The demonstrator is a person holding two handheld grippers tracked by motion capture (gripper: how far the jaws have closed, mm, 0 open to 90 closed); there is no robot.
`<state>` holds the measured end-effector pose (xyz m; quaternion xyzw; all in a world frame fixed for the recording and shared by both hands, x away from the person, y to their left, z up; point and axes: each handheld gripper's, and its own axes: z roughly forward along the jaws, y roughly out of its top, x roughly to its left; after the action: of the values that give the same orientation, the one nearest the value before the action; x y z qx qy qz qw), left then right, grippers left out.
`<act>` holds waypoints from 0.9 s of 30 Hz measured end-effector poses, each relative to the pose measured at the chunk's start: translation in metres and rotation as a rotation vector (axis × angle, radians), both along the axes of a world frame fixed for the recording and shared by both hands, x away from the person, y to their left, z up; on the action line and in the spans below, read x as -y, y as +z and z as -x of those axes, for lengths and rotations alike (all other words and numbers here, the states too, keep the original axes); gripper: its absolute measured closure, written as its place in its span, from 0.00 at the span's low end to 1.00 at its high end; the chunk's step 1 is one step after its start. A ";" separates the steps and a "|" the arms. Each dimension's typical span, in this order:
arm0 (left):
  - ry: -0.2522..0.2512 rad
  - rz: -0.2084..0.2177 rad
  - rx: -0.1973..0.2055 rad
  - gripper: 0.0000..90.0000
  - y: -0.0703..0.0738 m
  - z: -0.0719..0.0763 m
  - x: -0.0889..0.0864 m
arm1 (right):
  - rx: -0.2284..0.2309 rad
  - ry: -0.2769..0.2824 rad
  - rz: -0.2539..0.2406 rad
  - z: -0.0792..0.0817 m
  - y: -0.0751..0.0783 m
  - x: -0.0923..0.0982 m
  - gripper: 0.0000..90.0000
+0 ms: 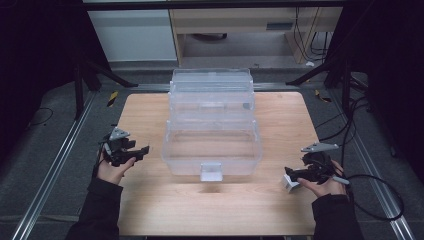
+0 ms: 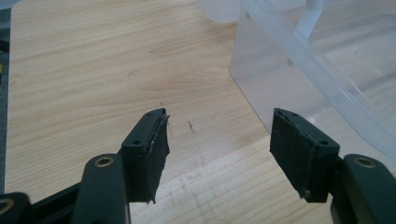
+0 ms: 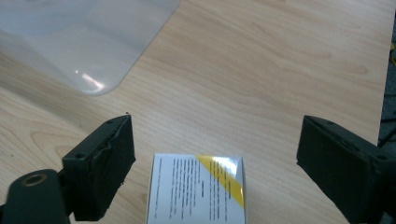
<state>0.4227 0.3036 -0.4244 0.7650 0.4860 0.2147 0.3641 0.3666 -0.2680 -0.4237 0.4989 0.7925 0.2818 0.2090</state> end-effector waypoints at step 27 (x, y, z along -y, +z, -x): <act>-0.034 -0.036 -0.033 0.39 -0.013 0.006 0.008 | -0.121 0.014 0.064 0.002 -0.034 -0.008 0.14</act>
<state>0.4171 0.2958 -0.4374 0.7829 0.4750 0.2045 0.3460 0.3645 -0.2604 -0.4574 0.5027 0.8155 0.2274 0.1747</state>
